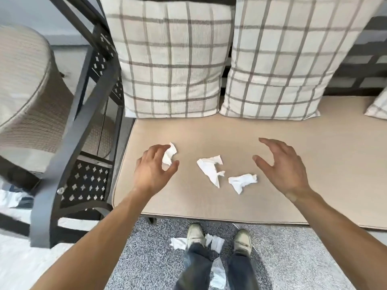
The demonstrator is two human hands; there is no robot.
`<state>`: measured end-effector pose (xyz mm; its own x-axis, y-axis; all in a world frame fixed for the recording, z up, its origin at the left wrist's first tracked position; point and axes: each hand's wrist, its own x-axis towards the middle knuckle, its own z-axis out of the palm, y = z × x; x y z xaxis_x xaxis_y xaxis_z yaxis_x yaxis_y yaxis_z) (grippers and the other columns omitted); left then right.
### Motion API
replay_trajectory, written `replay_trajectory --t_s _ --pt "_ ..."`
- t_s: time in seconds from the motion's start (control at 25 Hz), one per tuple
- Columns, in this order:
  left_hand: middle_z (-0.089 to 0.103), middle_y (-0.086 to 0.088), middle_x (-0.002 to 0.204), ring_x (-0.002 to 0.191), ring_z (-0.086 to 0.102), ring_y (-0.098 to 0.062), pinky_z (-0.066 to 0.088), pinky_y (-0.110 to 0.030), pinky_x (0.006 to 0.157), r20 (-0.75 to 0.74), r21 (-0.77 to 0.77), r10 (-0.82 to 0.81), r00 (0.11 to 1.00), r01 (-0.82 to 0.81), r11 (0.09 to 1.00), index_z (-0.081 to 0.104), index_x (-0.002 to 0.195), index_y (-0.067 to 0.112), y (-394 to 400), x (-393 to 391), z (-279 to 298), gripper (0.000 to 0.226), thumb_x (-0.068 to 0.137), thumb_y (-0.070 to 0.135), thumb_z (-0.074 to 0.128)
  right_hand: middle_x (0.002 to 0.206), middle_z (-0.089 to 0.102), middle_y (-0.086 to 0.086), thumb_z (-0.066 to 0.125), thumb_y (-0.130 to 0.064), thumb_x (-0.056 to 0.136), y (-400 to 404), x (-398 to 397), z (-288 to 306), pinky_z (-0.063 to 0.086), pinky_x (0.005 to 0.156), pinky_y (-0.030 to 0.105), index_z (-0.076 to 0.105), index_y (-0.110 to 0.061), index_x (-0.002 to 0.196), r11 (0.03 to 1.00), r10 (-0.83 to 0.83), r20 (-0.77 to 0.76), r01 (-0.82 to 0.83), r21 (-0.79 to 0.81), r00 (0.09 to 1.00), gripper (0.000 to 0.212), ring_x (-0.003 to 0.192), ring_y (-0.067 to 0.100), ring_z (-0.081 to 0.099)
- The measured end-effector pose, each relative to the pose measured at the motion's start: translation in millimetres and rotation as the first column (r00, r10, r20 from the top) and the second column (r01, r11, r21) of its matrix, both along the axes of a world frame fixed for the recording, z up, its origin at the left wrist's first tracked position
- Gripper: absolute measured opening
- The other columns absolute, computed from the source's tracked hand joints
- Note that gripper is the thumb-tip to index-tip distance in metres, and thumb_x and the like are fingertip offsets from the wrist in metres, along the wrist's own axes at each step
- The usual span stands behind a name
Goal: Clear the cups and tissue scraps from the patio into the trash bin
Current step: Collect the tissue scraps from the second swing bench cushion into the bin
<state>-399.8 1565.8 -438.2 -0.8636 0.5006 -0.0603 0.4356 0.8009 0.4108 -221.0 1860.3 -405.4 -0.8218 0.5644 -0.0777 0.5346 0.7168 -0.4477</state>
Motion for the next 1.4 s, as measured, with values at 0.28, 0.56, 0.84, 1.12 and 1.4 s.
replay_trajectory --t_s 0.28,0.56,0.84,1.12,1.4 --pt "0.029 -0.008 0.155 0.138 0.029 -0.037 0.033 -0.056 0.105 0.105 -0.302 0.108 0.989 -0.071 0.951 0.031 0.143 0.041 9 -36 -113 0.075 0.078 0.064 0.061 0.161 0.016 0.001 0.053 -0.059 0.086 69 4 -120 0.029 0.106 0.051 0.017 -0.043 0.15 0.998 -0.048 0.419 0.059 -0.014 0.907 0.075 0.144 0.03 0.016" --pt "0.051 -0.017 0.115 0.104 0.052 -0.042 0.046 -0.051 0.079 -0.007 -0.294 0.0 1.0 -0.002 0.956 0.054 0.126 0.022 12 -39 -136 0.036 0.094 0.039 0.052 0.133 0.048 0.013 0.048 -0.03 0.096 90 13 -166 0.042 0.092 0.049 0.053 -0.022 0.132 0.991 -0.072 0.357 0.025 0.133 0.931 0.038 0.116 0.038 0.043" --pt "0.055 -0.017 0.108 0.099 0.054 -0.037 0.04 -0.041 0.066 0.106 -0.125 -0.012 0.994 0.025 0.992 0.054 0.109 0.004 45 -10 -104 0.027 0.101 0.028 0.044 0.105 0.052 0.003 0.05 -0.005 0.093 60 20 -138 0.042 0.084 0.027 0.066 -0.014 0.119 0.955 -0.171 0.145 0.2 -0.218 0.974 0.031 0.095 0.026 0.059" --pt "0.033 -0.021 0.148 0.131 0.031 -0.047 0.042 -0.059 0.093 0.106 -0.085 -0.388 0.915 0.397 0.914 0.053 0.113 0.005 104 42 -83 0.042 0.097 0.039 0.034 0.126 0.049 -0.006 0.072 -0.008 0.081 -7 10 -101 0.04 0.087 0.02 0.059 -0.031 0.131 0.862 0.175 0.009 -0.149 -0.485 0.985 0.056 0.105 0.01 0.053" --pt "0.034 -0.012 0.15 0.137 0.032 -0.034 0.031 -0.055 0.108 0.177 -0.351 -0.51 0.841 0.539 0.766 0.045 0.124 0.014 102 65 -111 0.059 0.092 0.062 0.033 0.145 0.043 -0.004 0.062 -0.02 0.091 -27 21 -128 0.046 0.095 0.032 0.05 -0.03 0.139 0.935 0.334 0.331 -0.267 -0.231 0.882 0.051 0.123 0.021 0.053"
